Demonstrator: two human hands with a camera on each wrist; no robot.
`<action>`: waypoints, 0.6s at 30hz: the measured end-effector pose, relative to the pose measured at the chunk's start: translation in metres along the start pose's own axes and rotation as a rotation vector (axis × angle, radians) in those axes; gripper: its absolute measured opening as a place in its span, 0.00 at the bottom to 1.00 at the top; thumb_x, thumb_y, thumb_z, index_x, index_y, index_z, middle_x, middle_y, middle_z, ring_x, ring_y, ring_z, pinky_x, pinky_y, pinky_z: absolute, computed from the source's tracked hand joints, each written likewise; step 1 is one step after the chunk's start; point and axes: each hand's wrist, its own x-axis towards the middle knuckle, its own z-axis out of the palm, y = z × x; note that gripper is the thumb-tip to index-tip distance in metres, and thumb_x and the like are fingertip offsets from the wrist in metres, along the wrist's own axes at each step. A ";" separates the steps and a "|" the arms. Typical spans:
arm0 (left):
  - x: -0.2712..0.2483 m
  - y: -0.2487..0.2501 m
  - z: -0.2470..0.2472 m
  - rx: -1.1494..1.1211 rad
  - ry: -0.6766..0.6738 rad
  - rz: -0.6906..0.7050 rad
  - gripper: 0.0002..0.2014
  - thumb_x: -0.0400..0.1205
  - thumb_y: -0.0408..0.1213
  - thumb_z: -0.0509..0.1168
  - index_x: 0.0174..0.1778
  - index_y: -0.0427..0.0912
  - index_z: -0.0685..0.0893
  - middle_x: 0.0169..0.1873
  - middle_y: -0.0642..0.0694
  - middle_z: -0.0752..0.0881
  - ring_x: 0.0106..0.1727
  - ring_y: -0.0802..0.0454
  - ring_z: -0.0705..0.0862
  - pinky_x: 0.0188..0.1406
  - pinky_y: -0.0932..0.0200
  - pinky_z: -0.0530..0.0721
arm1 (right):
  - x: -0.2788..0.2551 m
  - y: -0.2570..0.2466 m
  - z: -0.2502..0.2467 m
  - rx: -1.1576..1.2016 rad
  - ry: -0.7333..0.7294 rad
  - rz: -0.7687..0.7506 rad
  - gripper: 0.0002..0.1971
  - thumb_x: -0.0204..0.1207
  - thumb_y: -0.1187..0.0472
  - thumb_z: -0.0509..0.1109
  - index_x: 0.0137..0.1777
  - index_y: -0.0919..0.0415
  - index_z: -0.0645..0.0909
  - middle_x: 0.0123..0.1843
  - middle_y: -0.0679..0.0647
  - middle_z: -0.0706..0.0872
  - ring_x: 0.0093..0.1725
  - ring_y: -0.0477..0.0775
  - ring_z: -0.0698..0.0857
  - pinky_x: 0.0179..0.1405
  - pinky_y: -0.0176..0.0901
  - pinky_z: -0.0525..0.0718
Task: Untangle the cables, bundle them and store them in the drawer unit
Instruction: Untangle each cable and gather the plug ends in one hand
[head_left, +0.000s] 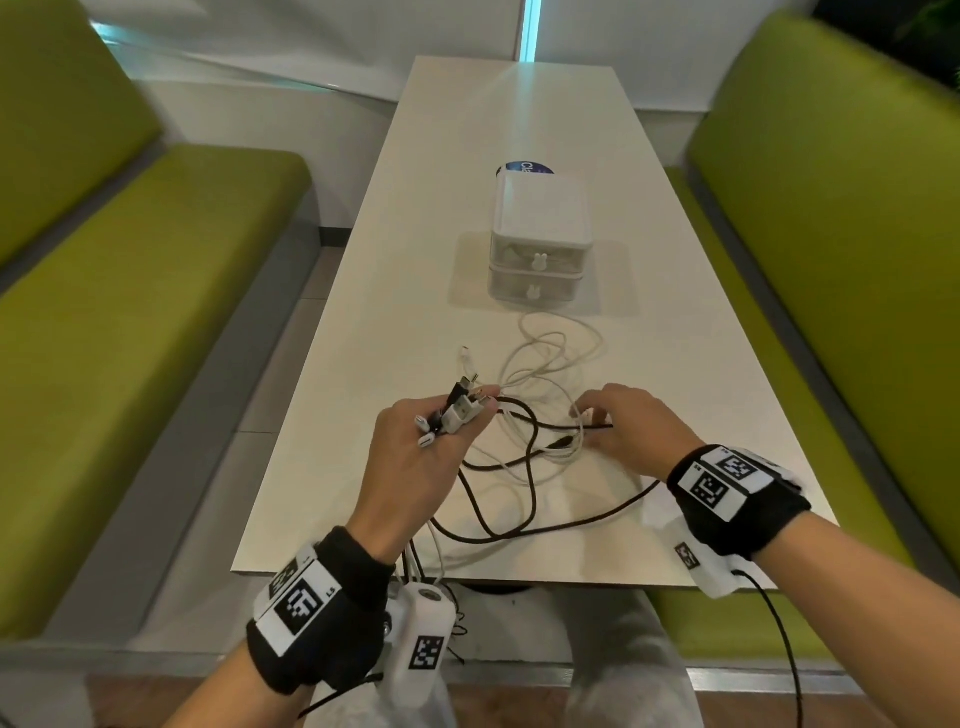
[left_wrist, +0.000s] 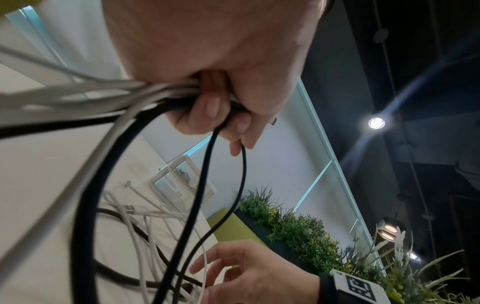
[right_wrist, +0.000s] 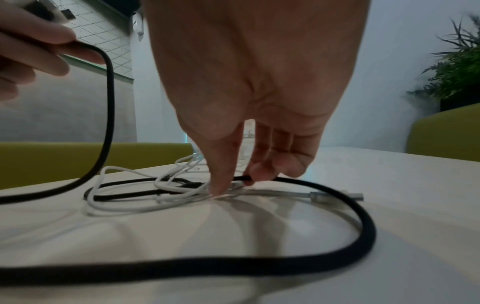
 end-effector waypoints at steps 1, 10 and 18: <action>0.000 -0.001 0.000 0.005 0.000 -0.002 0.06 0.81 0.39 0.70 0.48 0.46 0.93 0.49 0.61 0.91 0.56 0.70 0.86 0.50 0.76 0.78 | -0.001 -0.001 0.001 0.000 -0.023 -0.014 0.09 0.74 0.58 0.74 0.54 0.52 0.85 0.48 0.51 0.84 0.51 0.55 0.83 0.51 0.46 0.80; 0.000 -0.002 0.000 -0.019 0.006 0.031 0.07 0.83 0.41 0.68 0.47 0.42 0.88 0.39 0.53 0.91 0.39 0.66 0.79 0.39 0.68 0.76 | -0.006 -0.019 -0.028 0.225 0.345 0.138 0.20 0.77 0.61 0.63 0.70 0.57 0.78 0.33 0.56 0.85 0.42 0.62 0.85 0.49 0.50 0.83; -0.003 0.004 -0.001 0.002 0.037 0.019 0.11 0.83 0.48 0.66 0.54 0.50 0.91 0.31 0.49 0.88 0.37 0.56 0.81 0.42 0.57 0.75 | -0.053 -0.079 -0.062 0.300 -0.166 0.170 0.17 0.77 0.64 0.60 0.65 0.61 0.76 0.29 0.57 0.90 0.21 0.56 0.86 0.30 0.43 0.89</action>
